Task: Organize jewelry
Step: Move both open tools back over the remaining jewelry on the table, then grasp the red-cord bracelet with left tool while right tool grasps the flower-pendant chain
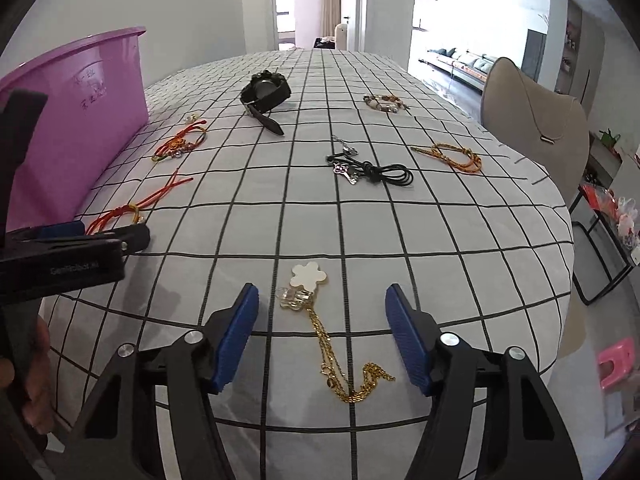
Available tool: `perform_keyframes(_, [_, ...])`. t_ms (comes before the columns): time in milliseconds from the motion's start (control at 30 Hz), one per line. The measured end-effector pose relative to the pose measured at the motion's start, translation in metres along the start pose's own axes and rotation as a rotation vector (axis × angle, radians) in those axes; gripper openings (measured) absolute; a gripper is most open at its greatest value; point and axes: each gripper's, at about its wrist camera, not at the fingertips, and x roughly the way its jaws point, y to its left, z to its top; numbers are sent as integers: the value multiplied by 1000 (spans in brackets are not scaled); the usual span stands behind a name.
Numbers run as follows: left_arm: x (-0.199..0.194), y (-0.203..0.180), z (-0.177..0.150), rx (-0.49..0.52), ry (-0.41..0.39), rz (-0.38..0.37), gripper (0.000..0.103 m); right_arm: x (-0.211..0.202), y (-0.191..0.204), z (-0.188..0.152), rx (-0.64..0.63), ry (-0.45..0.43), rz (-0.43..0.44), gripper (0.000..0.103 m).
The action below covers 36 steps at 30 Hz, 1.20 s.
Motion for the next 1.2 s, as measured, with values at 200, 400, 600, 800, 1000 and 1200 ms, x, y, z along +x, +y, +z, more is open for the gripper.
perform_keyframes(200, [4,-1,5,-6,4,5,98,-1,4,-1,-13,-12,5,53])
perform_keyframes(400, [6,-3,8,-14,5,8,97,-1,8,-2,-30,-17,12,45])
perform_keyframes(600, [-1,-6,4,13,-22,-15,75,-2,13,-2,-58,-17,22,34])
perform_keyframes(800, [-10,-12,-2,46,-63,-37,36,-2,17,-1,-81,-14,33,24])
perform_keyframes(1000, [-11,-9,-3,33,-76,-55,6,-3,19,-2,-89,-15,39,17])
perform_keyframes(1200, [-21,-9,-6,41,-107,-58,6,-7,14,-4,-55,-20,73,16])
